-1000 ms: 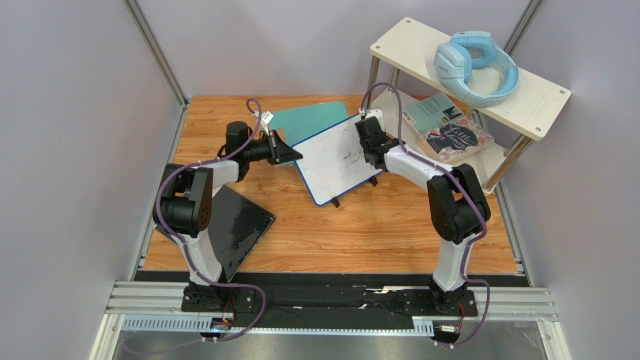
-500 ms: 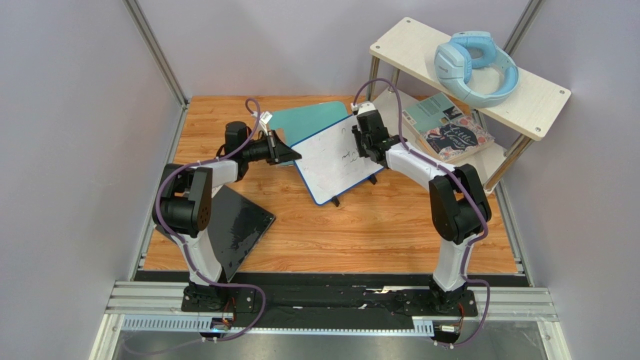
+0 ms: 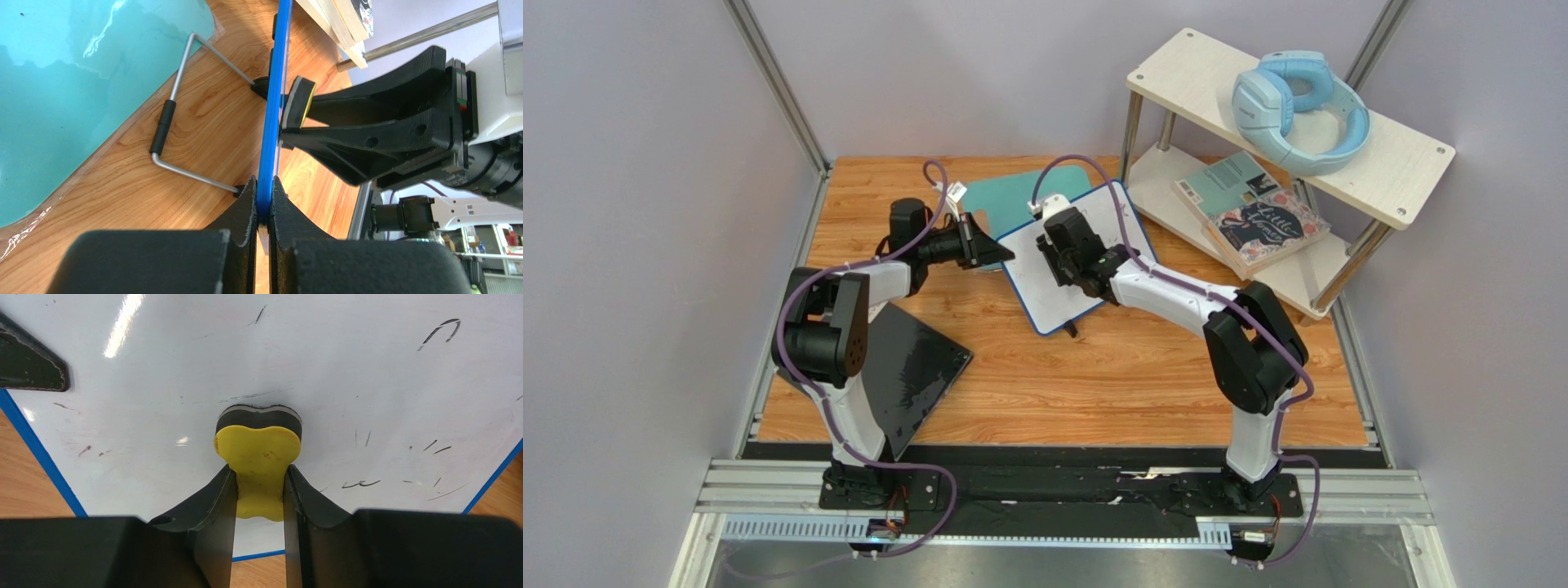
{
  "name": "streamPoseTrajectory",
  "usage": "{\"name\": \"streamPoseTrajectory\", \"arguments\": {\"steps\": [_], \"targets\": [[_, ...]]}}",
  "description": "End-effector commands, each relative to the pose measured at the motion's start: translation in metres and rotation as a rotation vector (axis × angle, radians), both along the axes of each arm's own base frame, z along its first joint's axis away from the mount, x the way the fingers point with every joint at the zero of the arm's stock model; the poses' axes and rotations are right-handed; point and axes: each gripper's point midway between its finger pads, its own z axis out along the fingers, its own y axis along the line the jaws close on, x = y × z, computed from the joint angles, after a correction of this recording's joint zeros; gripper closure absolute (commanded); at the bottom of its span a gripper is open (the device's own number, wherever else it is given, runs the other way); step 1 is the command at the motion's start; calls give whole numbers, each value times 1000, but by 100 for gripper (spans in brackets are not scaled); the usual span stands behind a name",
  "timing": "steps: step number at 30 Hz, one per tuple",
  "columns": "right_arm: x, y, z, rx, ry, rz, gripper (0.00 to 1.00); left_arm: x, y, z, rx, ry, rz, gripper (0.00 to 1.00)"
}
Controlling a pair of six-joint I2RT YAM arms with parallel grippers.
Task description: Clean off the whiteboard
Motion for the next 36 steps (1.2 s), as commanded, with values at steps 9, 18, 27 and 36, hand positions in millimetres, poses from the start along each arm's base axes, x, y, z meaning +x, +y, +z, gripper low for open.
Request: {"name": "streamPoseTrajectory", "arguments": {"steps": [9, 18, 27, 36], "targets": [[65, -115, -5, 40, -64, -435, 100, -1, -2, -1, 35, -75, -31, 100], [58, -120, -29, 91, 75, -335, 100, -1, -2, -2, 36, -71, -33, 100], [6, -105, -58, 101, 170, -248, 100, 0, -3, -1, 34, -73, -34, 100], [-2, -51, -51, 244, 200, 14, 100, -1, -3, -2, 35, -70, -34, 100]]}}
